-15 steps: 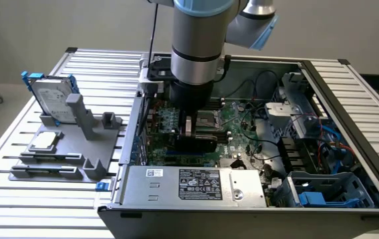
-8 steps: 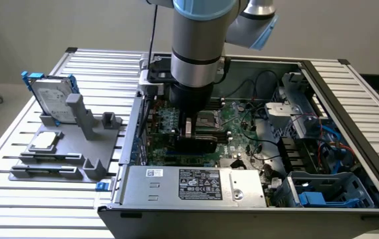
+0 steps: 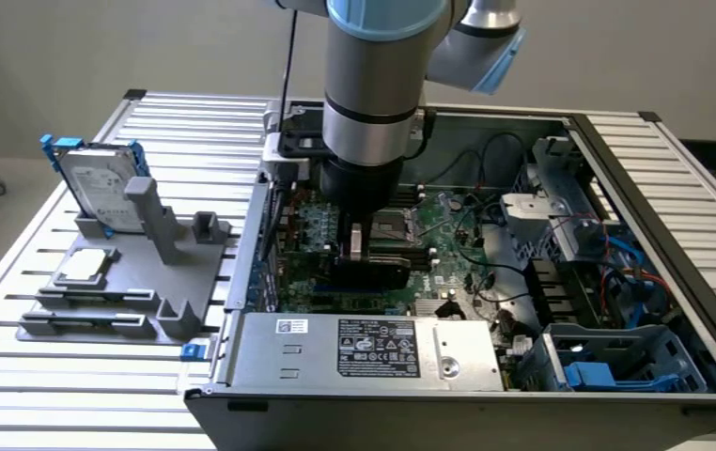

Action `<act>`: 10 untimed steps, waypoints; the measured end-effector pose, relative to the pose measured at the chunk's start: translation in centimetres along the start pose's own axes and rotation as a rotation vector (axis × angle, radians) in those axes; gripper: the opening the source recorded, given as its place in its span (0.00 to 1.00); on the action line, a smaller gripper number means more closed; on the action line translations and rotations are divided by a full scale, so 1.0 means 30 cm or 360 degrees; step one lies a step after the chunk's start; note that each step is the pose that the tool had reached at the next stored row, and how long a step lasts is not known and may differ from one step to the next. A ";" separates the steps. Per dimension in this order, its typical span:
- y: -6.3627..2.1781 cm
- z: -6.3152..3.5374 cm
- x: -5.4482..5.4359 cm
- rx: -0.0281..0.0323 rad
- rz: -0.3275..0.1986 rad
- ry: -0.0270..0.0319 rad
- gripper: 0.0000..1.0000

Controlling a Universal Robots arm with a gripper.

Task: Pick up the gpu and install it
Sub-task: 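Insert the gpu into the slot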

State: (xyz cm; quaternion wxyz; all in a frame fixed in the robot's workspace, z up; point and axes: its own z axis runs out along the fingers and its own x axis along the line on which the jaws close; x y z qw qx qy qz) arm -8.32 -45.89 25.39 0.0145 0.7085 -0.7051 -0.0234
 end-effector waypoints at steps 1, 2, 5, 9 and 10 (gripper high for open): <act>0.000 0.000 0.000 0.00000 0.0000 -0.00001 0.27; 0.000 0.000 0.000 -0.00001 0.0000 -0.00001 0.27; 0.000 0.000 0.000 0.00006 0.0000 -0.00015 0.34; 0.001 -0.011 0.000 0.00000 0.0000 -0.00002 0.47; 0.001 -0.018 0.000 0.00000 0.0000 -0.00001 0.47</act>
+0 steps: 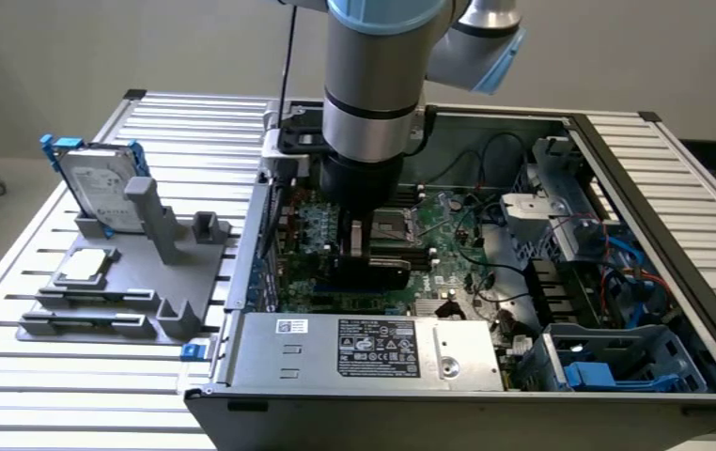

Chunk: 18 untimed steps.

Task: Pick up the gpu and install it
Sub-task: 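Insert the gpu into the slot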

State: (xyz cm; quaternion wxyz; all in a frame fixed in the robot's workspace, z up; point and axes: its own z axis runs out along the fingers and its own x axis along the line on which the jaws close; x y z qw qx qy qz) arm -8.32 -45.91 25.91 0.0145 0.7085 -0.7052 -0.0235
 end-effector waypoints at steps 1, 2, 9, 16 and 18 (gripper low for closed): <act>0.000 -0.007 0.000 0.00001 0.0000 0.00000 0.47; 0.001 -0.015 0.000 0.00001 0.0000 -0.00001 0.47; 0.005 -0.088 -0.001 0.00001 0.0000 0.00000 0.47; 0.007 -0.133 -0.002 0.00003 0.0000 -0.00005 0.32; 0.007 -0.133 -0.002 0.00003 0.0000 -0.00005 0.20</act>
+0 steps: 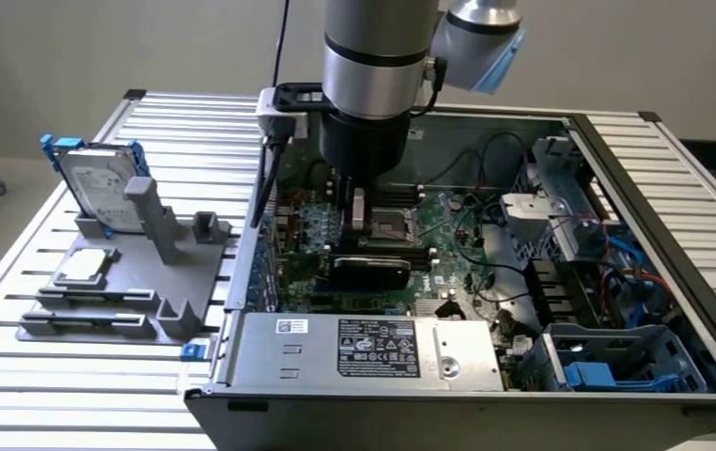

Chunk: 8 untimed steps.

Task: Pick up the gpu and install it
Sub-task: 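Insert the gpu into the slot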

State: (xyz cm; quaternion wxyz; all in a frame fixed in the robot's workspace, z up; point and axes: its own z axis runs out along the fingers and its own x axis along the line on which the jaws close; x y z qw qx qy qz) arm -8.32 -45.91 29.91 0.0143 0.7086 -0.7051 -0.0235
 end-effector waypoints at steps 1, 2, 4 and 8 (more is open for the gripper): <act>0.000 0.000 0.000 -0.00002 0.0000 0.00004 0.20; 0.000 0.000 0.000 -0.00002 0.0000 0.00004 0.14; 0.000 0.000 0.000 -0.00002 0.0000 0.00004 0.11; 0.000 0.000 0.000 -0.00002 0.0000 0.00004 0.11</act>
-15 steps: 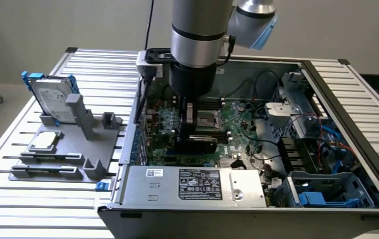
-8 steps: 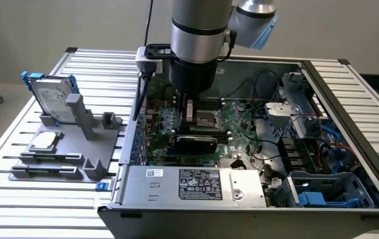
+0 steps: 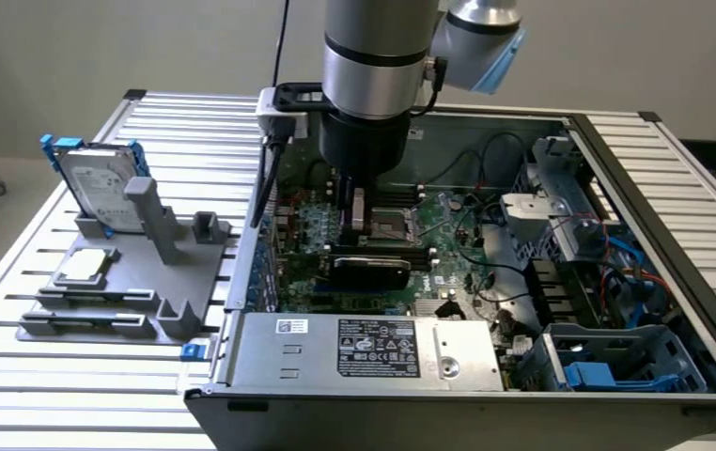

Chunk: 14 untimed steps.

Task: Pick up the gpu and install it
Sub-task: 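Press down on the gpu until it lock into place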

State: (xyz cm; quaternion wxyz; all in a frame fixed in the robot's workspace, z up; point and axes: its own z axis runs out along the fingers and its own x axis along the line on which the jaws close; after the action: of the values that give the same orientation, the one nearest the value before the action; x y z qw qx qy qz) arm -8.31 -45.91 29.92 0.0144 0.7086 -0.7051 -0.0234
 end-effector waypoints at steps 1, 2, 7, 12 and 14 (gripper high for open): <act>0.000 0.000 0.000 0.00000 0.0000 -0.00001 0.11; 0.000 0.000 0.000 0.00001 0.0000 0.00000 0.11; 0.000 0.000 0.000 0.00000 0.0000 0.00000 0.11; 0.001 0.002 -0.001 0.00001 0.0000 0.00001 0.11; 0.002 0.010 -0.005 0.00003 0.0000 0.00002 0.11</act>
State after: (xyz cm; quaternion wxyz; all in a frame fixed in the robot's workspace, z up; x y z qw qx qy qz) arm -8.40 -45.76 29.61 0.0144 0.7086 -0.7051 -0.0233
